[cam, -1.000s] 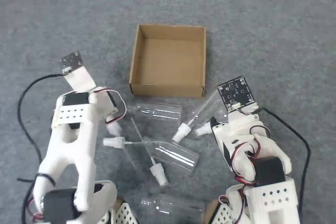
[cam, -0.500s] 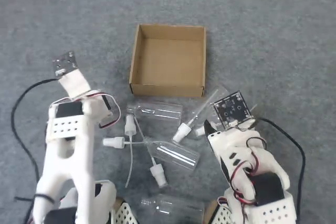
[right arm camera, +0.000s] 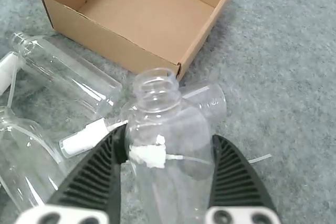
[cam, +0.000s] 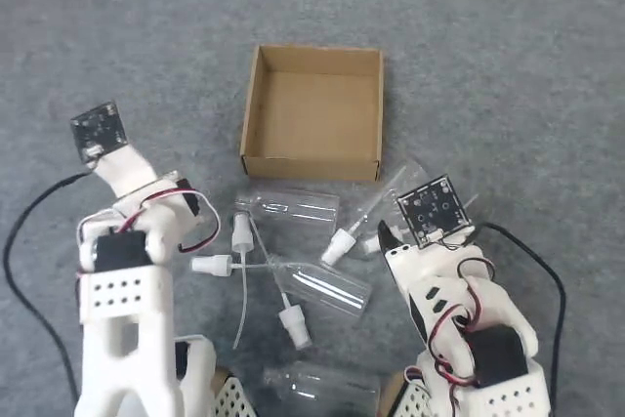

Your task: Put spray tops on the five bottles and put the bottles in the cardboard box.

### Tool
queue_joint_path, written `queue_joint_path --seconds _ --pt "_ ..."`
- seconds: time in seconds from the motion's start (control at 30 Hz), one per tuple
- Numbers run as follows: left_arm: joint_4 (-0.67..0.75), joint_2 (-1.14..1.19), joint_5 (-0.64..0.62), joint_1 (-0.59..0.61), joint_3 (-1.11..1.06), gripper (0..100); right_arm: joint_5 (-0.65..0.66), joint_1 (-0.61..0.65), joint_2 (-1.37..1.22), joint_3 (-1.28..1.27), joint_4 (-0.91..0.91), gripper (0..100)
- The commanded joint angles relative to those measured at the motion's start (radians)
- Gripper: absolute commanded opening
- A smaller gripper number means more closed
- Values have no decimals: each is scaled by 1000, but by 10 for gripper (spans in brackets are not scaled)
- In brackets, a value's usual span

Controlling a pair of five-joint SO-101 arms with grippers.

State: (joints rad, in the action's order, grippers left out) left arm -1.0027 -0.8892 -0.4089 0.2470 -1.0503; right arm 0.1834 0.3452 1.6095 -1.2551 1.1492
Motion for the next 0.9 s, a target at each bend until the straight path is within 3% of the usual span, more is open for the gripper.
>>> queue_joint_path --seconds 0.0,0.13,0.23,0.5,0.7,0.87 --pt "-3 -118 8 2 10 9 -8 7 21 18 -25 58" --pt "8 -201 6 -5 15 9 -18 8 21 20 -25 59" --pt "37 -267 5 -5 13 9 -97 8 21 25 -28 62" --pt "83 -430 -129 -5 10 9 -221 8 22 17 -84 63" --pt "126 -522 -135 -5 13 9 -222 10 22 2 -107 58" --pt "138 -597 -236 -5 13 9 -218 107 22 -55 -165 58"
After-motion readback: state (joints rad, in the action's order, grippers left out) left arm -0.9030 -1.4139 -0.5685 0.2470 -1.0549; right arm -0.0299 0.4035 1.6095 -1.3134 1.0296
